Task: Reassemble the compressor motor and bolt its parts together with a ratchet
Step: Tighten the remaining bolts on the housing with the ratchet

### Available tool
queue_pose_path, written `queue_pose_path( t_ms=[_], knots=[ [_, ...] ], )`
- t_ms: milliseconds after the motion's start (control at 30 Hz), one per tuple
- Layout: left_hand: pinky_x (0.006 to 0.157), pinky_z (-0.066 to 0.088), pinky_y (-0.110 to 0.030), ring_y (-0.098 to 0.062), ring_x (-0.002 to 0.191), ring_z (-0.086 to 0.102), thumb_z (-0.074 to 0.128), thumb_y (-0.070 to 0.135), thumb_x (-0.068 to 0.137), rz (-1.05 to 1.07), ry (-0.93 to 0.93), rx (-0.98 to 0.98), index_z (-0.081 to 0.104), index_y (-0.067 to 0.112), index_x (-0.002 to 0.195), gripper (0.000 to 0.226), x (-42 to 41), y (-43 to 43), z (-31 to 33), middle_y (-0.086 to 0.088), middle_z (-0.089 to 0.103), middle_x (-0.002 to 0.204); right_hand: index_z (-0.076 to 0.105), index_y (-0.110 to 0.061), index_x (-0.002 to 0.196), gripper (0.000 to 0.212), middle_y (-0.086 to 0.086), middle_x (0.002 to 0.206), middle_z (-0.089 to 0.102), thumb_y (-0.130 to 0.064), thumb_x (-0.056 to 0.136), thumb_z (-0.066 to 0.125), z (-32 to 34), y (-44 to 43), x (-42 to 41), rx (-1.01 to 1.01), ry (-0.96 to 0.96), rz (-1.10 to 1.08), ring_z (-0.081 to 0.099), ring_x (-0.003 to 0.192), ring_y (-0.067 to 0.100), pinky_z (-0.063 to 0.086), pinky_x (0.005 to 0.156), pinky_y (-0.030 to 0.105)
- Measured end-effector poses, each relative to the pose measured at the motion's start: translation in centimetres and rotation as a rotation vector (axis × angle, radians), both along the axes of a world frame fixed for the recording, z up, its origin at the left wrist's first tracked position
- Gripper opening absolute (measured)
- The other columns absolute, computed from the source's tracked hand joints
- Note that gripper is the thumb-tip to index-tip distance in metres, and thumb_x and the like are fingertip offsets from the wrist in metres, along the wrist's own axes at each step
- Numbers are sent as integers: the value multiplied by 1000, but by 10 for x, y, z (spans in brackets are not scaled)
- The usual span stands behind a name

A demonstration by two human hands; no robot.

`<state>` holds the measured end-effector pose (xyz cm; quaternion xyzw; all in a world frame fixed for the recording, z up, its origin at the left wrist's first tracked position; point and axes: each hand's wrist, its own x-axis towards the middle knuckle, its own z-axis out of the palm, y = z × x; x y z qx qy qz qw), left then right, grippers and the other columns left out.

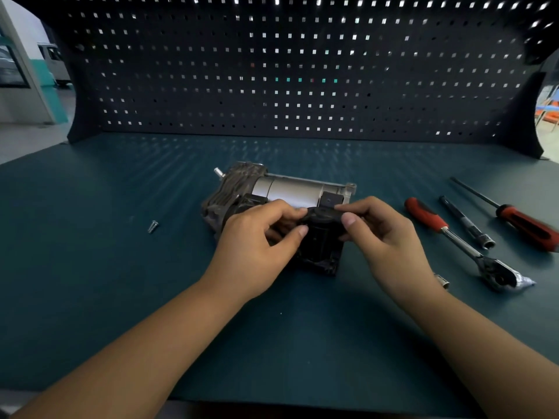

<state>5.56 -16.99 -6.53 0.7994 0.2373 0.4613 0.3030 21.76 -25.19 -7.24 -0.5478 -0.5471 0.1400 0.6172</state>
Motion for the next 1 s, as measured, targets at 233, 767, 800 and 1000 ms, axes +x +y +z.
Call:
queue_pose_path(
  t_ms=[233, 767, 800, 1000],
  knots=[
    [67, 54, -24, -3, 70, 63, 70, 10, 82, -6, -7, 14, 70, 19, 93, 14, 2, 1, -2, 11, 68, 83, 62, -28, 86, 15, 10, 83, 63, -15, 93, 57, -4, 1, -3, 4, -17, -19, 59, 75, 28, 49, 73, 36],
    [71, 52, -17, -5, 78, 63, 71, 10, 81, 30, -13, 68, 69, 25, 101, 25, 4, 0, -6, 7, 68, 86, 63, -26, 88, 12, -20, 81, 68, -14, 87, 64, -8, -3, -3, 76, -63, -41, 62, 76, -7, 44, 68, 6],
    [71, 51, -15, -5, 78, 63, 72, 9, 80, 28, -15, 63, 68, 28, 100, 28, 3, 0, -7, 7, 67, 86, 63, -25, 88, 12, -20, 81, 68, -14, 87, 64, -8, -3, -3, 78, -53, -30, 62, 76, -7, 44, 68, 6],
    [71, 50, -14, -3, 77, 63, 72, 9, 80, 5, -25, 7, 65, 38, 96, 33, 1, -2, -5, 10, 68, 86, 65, -21, 88, 16, -19, 77, 68, -7, 90, 60, -5, -3, -4, 71, 5, 6, 61, 74, -7, 45, 69, 7]
  ],
)
